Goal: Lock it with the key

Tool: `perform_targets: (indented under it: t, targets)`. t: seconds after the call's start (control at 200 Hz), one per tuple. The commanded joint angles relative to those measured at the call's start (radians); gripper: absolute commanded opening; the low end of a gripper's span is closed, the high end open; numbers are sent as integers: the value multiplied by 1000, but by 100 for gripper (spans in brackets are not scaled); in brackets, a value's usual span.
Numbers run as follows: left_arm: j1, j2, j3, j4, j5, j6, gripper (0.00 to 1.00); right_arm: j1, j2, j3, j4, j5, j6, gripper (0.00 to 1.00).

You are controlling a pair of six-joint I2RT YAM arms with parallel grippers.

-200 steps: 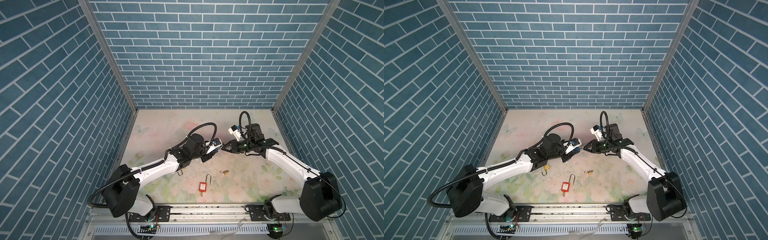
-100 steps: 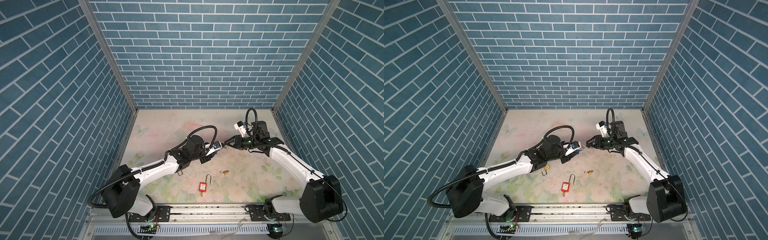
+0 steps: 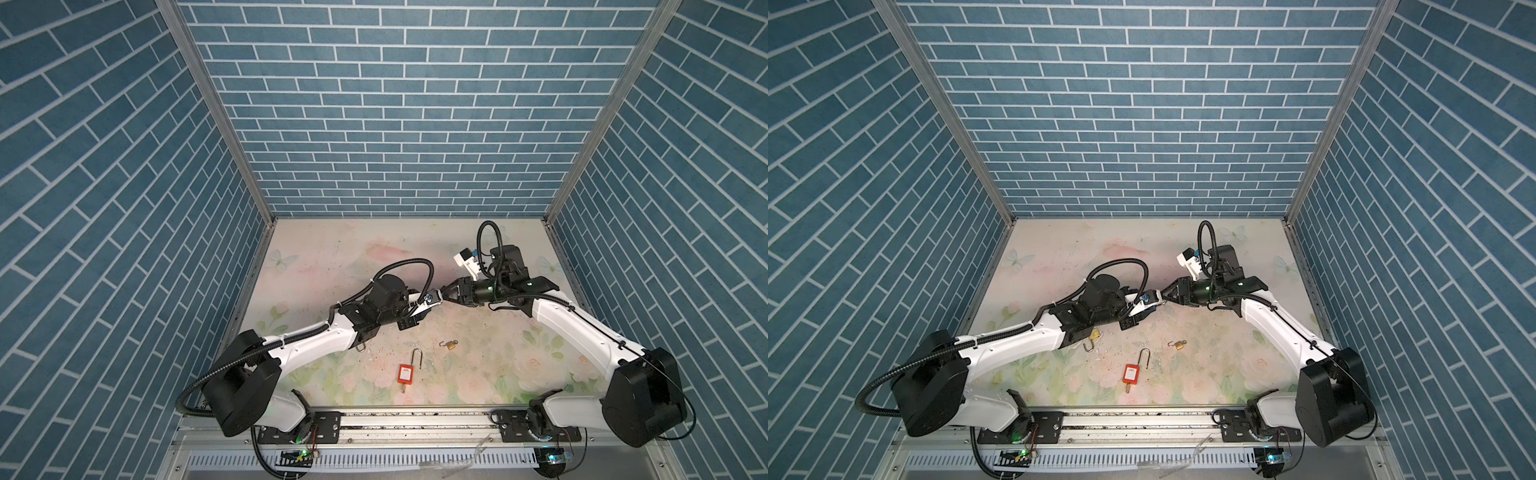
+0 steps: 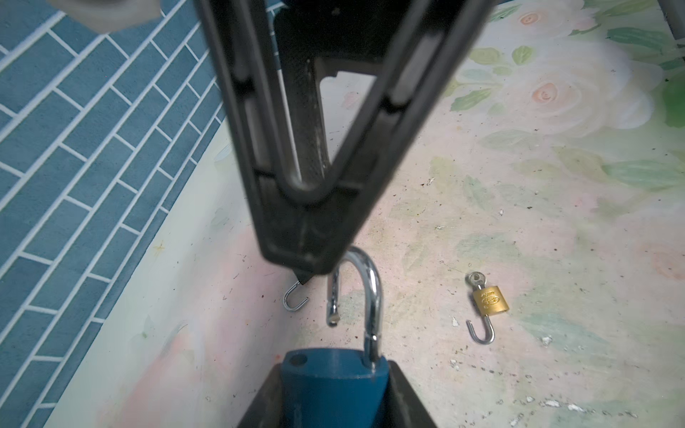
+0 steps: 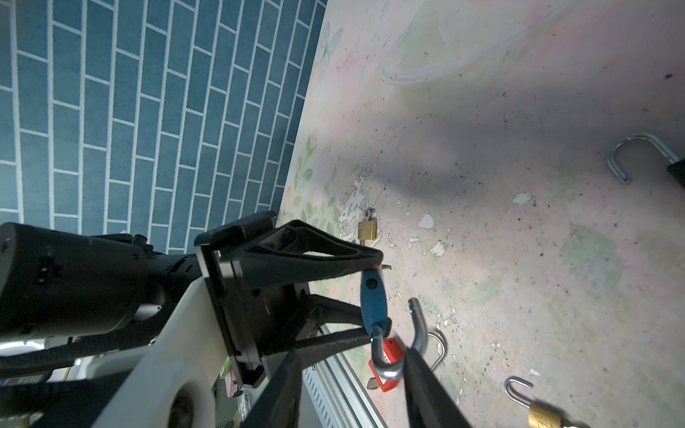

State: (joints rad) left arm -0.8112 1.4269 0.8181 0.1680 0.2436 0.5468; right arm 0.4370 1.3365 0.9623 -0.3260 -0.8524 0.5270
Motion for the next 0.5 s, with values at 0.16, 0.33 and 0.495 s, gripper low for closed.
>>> perform_targets:
  t: [0.16, 0.33, 0.495]
  targets:
    - [-5, -37, -4, 61, -19, 15, 0, 21, 32, -16, 4, 32, 8, 43]
    - [-6, -33, -4, 55, -7, 15, 0, 20, 39, -7, 17, 47, 10, 27]
    - [-9, -31, -7, 55, -2, 15, 0, 22, 50, 8, 17, 53, 0, 13]
